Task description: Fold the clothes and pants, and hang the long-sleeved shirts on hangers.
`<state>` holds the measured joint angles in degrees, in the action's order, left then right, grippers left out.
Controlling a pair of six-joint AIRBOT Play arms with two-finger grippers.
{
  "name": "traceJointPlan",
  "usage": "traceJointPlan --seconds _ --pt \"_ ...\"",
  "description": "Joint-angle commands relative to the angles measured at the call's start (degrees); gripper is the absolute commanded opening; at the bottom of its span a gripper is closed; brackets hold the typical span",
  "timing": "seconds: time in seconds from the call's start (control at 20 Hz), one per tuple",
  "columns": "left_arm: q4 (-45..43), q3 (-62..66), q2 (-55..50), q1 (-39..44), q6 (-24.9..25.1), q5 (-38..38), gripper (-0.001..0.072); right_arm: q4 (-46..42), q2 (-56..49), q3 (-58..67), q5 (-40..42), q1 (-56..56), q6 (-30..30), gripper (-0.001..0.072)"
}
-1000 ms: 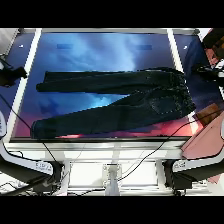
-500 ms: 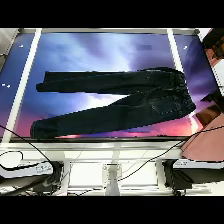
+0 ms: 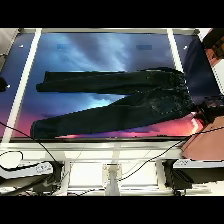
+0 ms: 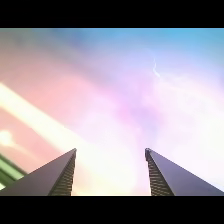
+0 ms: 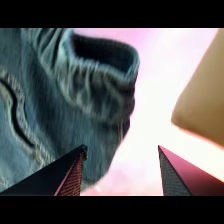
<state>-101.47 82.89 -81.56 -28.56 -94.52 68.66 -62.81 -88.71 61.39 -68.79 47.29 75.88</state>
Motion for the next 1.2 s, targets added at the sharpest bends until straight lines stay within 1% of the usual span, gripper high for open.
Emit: traceJointPlan --seconds 0.0,0.05,0.1,0.2,0.35,0.5,0.55,0.65,0.75,0.85,0.9,1.0,1.05,1.15 --pt "0.39 -4.63 -0.13 -0.13 0.83 2.58 0.0470 5.44 -2.29 -1.29 4.52 0.04 -2.89 0.0487" --pt "1.11 -5.42 -0.13 -0.13 2.47 3.21 0.0470 7.80 -3.37 -1.29 5.46 0.04 -3.85 0.0487" --pt "1.86 -5.84 -0.13 -0.26 2.67 3.39 0.0471 9.79 -4.46 -1.29 6.49 0.04 -4.74 0.0485" --pt "4.94 -5.97 -0.17 -0.52 4.76 3.21 0.0488 13.35 -6.97 -1.29 8.35 0.04 -7.21 0.0472" --pt "12.39 -5.97 -0.22 -1.51 10.60 3.78 0.0489 19.06 -8.98 -1.68 8.63 0.04 -13.03 0.0399" --pt "17.84 -5.97 -1.20 -3.02 16.79 7.02 0.0489 27.02 -8.79 -1.68 7.19 0.04 -21.75 0.0154" --pt "18.03 -5.99 -1.88 -3.74 18.73 8.98 0.0489 28.00 -8.79 -1.68 6.23 0.04 -22.95 0.0059" --pt "18.03 -5.99 -3.56 -5.55 21.44 12.81 0.0491 27.91 -8.79 -1.68 4.79 0.04 -22.93 0.0056" --pt "18.47 -5.99 -5.51 -7.74 21.94 16.35 0.0563 27.98 -8.79 -1.68 3.50 0.04 -22.91 0.0056" --pt "21.68 -6.62 -7.37 -10.19 21.97 18.88 0.0586 28.13 -8.79 -1.68 3.04 0.04 -22.82 0.0056" --pt "24.52 -7.52 -8.02 -11.21 22.67 19.04 0.0586 28.30 -8.79 -1.68 2.54 0.04 -22.80 0.0056" --pt "30.01 -10.45 -8.68 -12.52 25.77 17.27 0.0582 28.70 -8.79 -1.68 1.92 0.04 -22.08 0.0056" --pt "31.26 -11.98 -8.68 -12.63 26.53 16.00 0.0582 28.96 -8.79 -1.68 1.95 0.04 -20.85 0.0056" --pt "31.85 -14.75 -8.68 -12.59 26.86 13.92 0.0581 30.80 -8.79 -1.66 1.97 0.04 -20.41 0.0056"
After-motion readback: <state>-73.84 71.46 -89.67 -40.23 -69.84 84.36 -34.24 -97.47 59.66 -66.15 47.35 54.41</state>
